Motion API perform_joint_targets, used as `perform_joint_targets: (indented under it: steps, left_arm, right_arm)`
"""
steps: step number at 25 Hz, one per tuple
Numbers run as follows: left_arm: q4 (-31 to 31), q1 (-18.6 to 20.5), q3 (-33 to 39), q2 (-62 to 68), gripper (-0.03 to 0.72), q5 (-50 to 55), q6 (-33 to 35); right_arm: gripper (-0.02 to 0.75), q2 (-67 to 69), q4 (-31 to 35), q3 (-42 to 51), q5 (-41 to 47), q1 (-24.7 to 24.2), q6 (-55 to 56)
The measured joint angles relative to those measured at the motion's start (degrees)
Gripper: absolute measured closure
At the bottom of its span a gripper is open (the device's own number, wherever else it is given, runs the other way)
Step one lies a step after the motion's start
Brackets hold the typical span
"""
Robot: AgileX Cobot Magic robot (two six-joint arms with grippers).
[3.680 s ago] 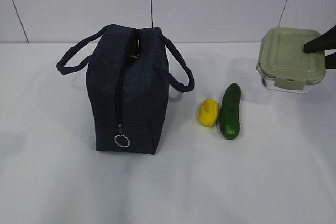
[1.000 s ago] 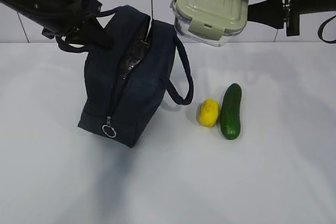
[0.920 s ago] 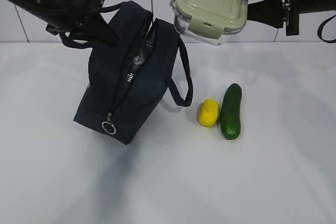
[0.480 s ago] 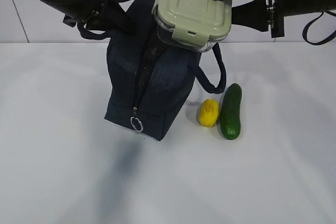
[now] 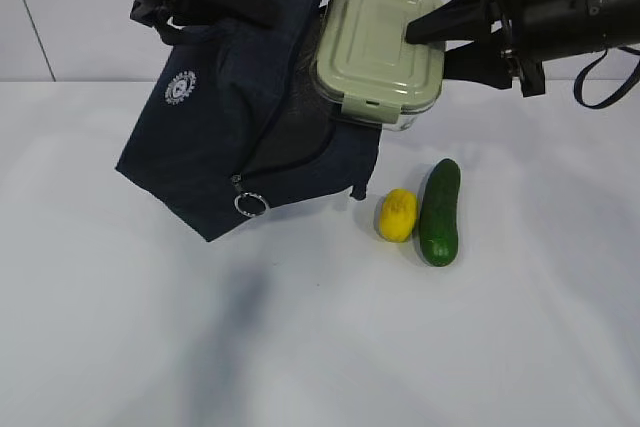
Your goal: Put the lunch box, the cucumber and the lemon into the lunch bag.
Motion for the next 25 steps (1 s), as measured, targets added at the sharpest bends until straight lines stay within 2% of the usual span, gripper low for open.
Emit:
perform_joint_targets:
  steps: [3,10,25]
  left_arm:
    - [-2.25,0.0,0.0,0.0,0.694,0.71,1.52]
    - [-6.04,0.0,0.0,0.0,0.694,0.91,1.85]
    - [-13.29,0.0,-0.09,7.9,0.695,-1.07,2.27]
  right_arm:
    - [0.367,1.93,0.49,0.0,0.23,1.49,0.12]
    - [0.367,5.06,6.25,0.0,-0.34,7.81,-2.64]
    - [0.367,11.9,15.37,-0.1,-6.51,8.62,-9.18]
